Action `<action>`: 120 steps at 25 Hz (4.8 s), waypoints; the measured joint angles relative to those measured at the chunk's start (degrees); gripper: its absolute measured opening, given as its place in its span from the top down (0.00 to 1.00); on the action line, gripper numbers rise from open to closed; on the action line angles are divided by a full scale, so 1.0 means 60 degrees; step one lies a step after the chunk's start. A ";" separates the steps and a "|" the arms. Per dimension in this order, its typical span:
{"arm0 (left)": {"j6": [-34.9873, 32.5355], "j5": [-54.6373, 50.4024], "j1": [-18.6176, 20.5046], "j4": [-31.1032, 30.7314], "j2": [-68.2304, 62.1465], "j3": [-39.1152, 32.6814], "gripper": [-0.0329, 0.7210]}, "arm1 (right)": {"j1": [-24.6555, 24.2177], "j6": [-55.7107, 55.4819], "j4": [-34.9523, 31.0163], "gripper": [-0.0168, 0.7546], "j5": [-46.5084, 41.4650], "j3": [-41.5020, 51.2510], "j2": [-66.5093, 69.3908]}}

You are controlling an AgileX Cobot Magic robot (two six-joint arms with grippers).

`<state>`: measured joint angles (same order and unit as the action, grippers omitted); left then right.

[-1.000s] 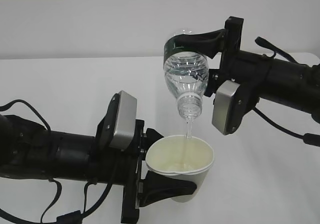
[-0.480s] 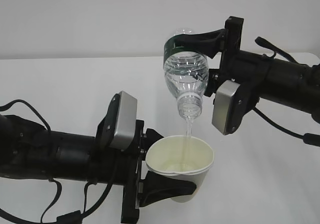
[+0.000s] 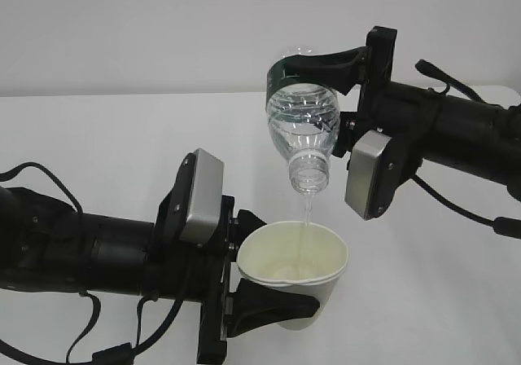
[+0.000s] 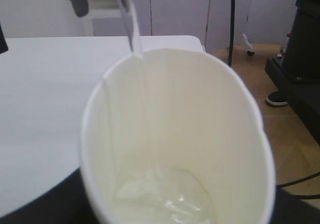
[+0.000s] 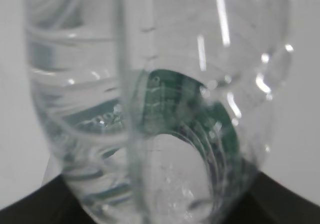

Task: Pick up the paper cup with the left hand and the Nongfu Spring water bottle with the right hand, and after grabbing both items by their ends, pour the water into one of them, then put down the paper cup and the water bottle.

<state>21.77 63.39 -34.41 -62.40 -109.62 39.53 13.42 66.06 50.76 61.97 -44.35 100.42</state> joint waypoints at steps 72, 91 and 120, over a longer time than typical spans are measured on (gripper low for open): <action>0.0022 0.0000 0.0000 0.0000 0.0000 0.0000 0.41 | 0.0000 0.0224 -0.0020 0.40 0.0289 0.0000 0.0000; 0.0022 -0.0013 0.0000 0.0000 0.0000 0.0000 0.41 | 0.0000 0.0224 -0.0020 0.40 0.0324 0.0000 0.0000; 0.0022 -0.0135 0.0000 0.0000 0.0000 0.0000 0.41 | 0.0000 0.0224 -0.0020 0.40 0.0411 0.0000 0.0000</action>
<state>21.91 62.59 -34.41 -62.40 -109.62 39.53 13.42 67.40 50.64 64.44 -44.35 100.42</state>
